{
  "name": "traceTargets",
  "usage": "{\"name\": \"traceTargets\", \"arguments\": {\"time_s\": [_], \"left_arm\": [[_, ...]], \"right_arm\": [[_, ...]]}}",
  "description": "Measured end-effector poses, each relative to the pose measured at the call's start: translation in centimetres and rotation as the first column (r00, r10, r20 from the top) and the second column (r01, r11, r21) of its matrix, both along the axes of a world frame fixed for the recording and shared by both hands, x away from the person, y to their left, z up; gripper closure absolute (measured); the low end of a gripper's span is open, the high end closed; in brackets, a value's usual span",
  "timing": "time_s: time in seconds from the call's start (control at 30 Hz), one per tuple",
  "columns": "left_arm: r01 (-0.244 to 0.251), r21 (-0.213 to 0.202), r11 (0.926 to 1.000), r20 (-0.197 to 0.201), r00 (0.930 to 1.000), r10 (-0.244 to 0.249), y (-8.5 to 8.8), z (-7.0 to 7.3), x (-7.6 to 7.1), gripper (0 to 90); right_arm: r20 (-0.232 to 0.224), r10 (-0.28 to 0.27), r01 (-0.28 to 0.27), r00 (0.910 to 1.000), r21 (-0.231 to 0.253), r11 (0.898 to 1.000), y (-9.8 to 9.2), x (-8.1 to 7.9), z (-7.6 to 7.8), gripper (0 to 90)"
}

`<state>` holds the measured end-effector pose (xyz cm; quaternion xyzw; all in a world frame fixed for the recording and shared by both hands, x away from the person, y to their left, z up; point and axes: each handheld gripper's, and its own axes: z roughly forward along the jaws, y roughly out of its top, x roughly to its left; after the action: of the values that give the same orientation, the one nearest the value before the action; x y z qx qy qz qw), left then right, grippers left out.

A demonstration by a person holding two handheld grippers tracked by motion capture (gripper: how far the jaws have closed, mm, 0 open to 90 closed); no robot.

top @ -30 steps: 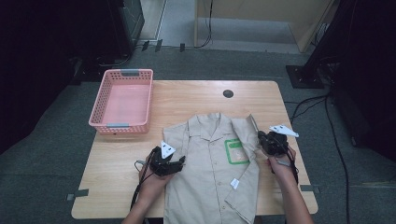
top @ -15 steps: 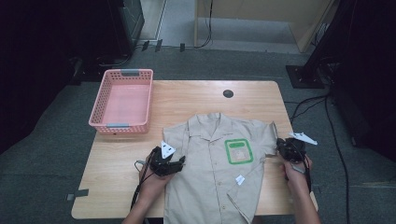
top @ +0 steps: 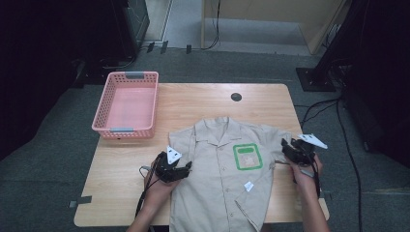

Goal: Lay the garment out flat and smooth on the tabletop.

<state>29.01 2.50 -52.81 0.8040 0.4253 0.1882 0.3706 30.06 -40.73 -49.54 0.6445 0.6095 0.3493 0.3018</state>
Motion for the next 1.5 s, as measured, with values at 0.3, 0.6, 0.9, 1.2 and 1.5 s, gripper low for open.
{"name": "traceTargets", "arguments": {"time_s": [0.3,0.6,0.9,1.2,1.5], "left_arm": [[0.000,0.001,1.0000,-0.001,1.0000,0.000,0.0,0.0,0.0,35.7],[0.000,0.000,1.0000,-0.001,1.0000,0.000,0.0,0.0,0.0,35.7],[0.003,0.001,1.0000,0.000,1.0000,-0.003,0.0,0.0,0.0,35.7],[0.003,-0.006,1.0000,-0.002,1.0000,-0.003,0.0,0.0,0.0,35.6],[-0.024,-0.056,0.9981,0.000,0.9997,0.024,0.7,0.4,0.1,33.1]], "right_arm": [[0.003,0.199,-0.199,0.9800,-0.017,0.980,8.3,2.8,-0.3,38.1],[-0.100,0.135,-0.142,0.9858,-0.063,0.988,8.9,4.7,-3.6,27.6],[-0.120,0.091,-0.098,0.9886,-0.054,0.994,5.6,4.7,-3.6,25.8],[-0.110,0.134,-0.141,0.9848,-0.057,0.988,2.5,4.5,-3.8,25.6],[-0.118,0.098,-0.107,0.9881,-0.070,0.992,2.4,4.5,-3.8,18.5]]}}
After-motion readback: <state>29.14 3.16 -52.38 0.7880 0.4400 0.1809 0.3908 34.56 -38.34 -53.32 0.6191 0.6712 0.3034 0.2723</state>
